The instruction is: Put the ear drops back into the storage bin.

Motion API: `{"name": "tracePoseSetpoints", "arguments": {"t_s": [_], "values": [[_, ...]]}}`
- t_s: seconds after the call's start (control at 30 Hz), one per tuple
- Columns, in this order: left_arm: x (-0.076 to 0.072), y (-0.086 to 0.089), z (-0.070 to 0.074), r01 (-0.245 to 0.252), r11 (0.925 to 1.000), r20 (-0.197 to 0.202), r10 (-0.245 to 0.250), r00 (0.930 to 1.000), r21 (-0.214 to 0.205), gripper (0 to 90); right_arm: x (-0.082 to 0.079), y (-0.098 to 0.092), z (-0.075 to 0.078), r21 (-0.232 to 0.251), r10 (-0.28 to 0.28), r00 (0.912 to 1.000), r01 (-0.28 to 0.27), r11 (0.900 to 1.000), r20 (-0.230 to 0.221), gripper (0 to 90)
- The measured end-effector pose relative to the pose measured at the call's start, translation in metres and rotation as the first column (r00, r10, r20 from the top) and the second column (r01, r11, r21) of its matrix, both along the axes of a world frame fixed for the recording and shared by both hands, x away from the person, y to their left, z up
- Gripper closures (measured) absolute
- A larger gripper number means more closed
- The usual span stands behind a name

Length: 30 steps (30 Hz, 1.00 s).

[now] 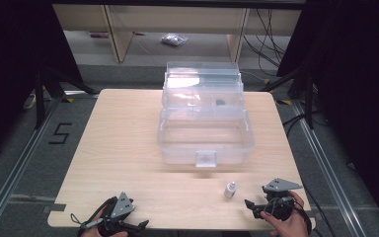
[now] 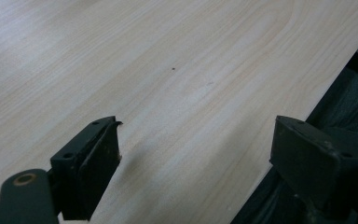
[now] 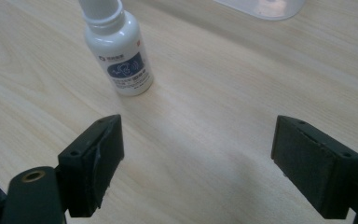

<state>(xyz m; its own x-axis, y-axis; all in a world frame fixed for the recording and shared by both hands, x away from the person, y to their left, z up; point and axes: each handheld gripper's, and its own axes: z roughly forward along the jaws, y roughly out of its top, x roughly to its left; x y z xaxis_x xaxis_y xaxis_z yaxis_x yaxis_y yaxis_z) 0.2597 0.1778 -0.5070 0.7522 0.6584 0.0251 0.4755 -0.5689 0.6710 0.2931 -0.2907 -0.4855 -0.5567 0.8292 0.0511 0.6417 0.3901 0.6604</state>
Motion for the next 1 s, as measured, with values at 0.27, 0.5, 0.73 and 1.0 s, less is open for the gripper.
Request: {"name": "tracePoseSetpoints", "arguments": {"t_s": [0.27,0.5,0.73,1.0], "values": [[-0.001,0.000,-0.001,-0.006,1.0000,0.003,0.006,1.0000,0.000,15.0,0.000,0.004,0.002,-0.025,0.030,0.9995,-0.030,0.9992,-0.013,18.3],[0.000,0.000,-0.001,-0.001,1.0000,0.006,0.001,1.0000,0.005,15.0,0.000,0.007,0.006,-0.046,0.049,0.9983,-0.051,0.9976,-0.031,18.4],[0.000,0.000,-0.001,0.003,1.0000,0.006,-0.003,1.0000,0.008,15.0,-0.002,0.011,0.005,-0.049,0.046,0.9984,-0.048,0.9977,-0.031,18.6],[-0.001,-0.001,-0.001,-0.012,0.9999,0.001,0.012,0.9999,-0.002,15.0,-0.002,0.014,0.007,-0.079,0.091,0.9947,-0.094,0.9924,-0.049,18.6]]}}
